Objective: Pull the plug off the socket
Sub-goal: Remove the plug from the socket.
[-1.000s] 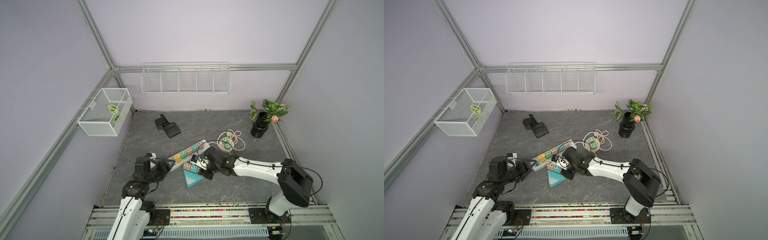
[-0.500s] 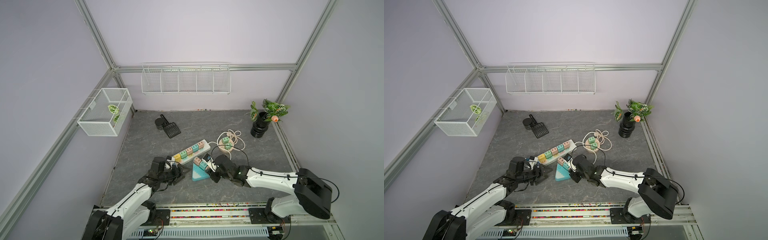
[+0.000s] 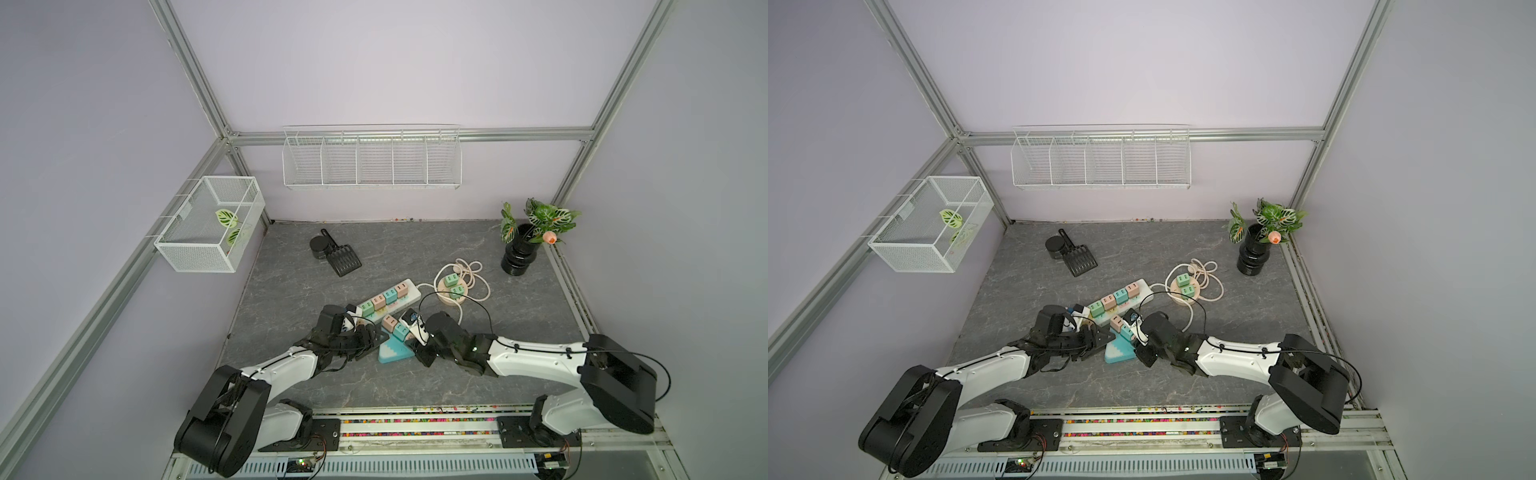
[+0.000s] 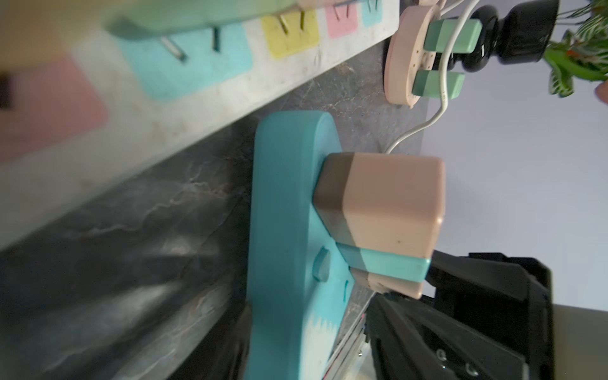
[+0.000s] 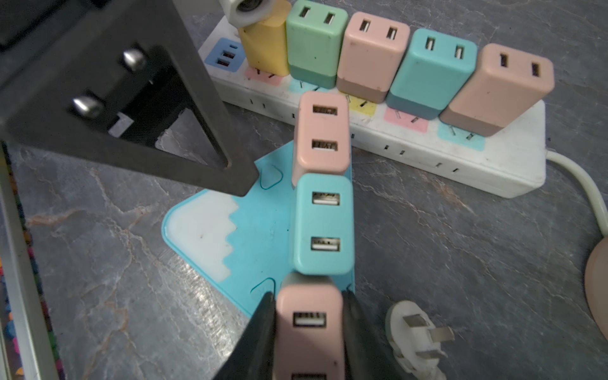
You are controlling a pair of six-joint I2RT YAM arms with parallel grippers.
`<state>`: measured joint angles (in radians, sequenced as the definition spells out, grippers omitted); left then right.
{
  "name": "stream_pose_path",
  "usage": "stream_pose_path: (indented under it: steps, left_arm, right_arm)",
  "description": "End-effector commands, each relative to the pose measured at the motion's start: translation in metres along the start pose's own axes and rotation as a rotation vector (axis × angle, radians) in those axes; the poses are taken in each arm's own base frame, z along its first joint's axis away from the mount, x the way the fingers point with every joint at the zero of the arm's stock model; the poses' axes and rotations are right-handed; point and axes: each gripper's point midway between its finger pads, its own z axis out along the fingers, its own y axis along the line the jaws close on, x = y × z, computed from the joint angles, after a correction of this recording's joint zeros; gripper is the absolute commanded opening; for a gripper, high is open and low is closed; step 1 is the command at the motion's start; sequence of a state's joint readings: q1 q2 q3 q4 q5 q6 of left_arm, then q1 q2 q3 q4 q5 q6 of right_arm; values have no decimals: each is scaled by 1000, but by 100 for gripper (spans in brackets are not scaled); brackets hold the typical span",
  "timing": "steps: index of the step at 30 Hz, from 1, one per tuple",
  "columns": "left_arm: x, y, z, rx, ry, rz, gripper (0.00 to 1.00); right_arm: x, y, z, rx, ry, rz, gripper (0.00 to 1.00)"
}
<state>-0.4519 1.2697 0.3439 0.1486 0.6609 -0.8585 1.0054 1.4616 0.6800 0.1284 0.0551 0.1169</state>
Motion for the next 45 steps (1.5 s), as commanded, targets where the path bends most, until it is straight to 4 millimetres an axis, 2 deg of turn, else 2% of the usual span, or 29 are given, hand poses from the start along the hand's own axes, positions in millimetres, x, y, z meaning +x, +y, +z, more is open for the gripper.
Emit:
stream_pose_path:
  steps: [1, 3, 8, 10, 14, 18, 20, 25, 27, 30, 33, 35, 36, 39, 42, 45]
  left_arm:
    - [15, 23, 6, -102, 51, -61, 53]
    - [16, 31, 6, -142, 56, -81, 49]
    - [19, 36, 6, -200, 57, -96, 47]
    - [20, 40, 5, -262, 57, -91, 46]
    - [24, 50, 3, -402, 68, -82, 38]
    - [29, 54, 6, -447, 83, -90, 36]
    - [30, 57, 6, -460, 86, -100, 32]
    - [29, 66, 1, -510, 68, -119, 32]
    - [31, 71, 0, -529, 65, -132, 32]
    - [36, 81, -1, -566, 77, -156, 32]
    - [39, 86, -1, -575, 85, -166, 32]
    - [39, 87, -2, -577, 80, -169, 32]
    - [38, 86, -2, -576, 77, -169, 32]
    - [37, 87, -2, -583, 68, -171, 32]
    - [39, 91, -2, -595, 71, -178, 32]
    - [41, 96, -5, -610, 68, -180, 32]
  right_arm:
    - [1, 10, 3, -47, -2, 7, 20]
    - [1, 11, 3, -50, 3, 9, 20]
    - [-3, 15, 5, -67, 21, 7, 19]
    - [-3, 14, 6, -60, 36, 12, 19]
    - [-5, 11, 6, -45, 60, 16, 18]
    - [-9, 10, 5, -32, 77, 15, 16]
    - [-14, 7, 5, -11, 83, 38, 16]
    - [-36, -1, 3, 40, 99, 80, 13]
    - [-33, -5, 1, 52, 124, 97, 11]
    - [-15, -2, -2, 25, 146, 91, 11]
    - [3, 15, -7, -26, 134, 24, 11]
    - [7, 25, -6, -16, 136, -40, 11]
    - [5, 24, -4, 4, 138, -40, 11]
    - [-13, -9, -1, 187, 141, 110, 11]
    - [-30, -30, -3, 137, 110, 309, 10]
    - [-27, -42, -17, 126, 99, 325, 9]
